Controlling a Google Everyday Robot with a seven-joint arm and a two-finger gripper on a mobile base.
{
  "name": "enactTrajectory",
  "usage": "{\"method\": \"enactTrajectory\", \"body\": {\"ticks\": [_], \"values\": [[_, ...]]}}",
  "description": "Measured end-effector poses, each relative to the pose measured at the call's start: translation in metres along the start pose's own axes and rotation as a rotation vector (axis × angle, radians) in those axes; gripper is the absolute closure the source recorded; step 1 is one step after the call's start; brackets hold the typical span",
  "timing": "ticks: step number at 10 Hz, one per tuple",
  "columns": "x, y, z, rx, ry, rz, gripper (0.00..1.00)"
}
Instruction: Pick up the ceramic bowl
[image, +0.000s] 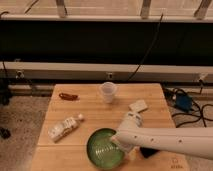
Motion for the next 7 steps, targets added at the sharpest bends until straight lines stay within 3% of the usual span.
{"method": "enactTrajectory", "body": {"ticks": [7], "values": [[-0.0006,0.0005,0.0005,0.02,0.004,-0.005,0.2]]}}
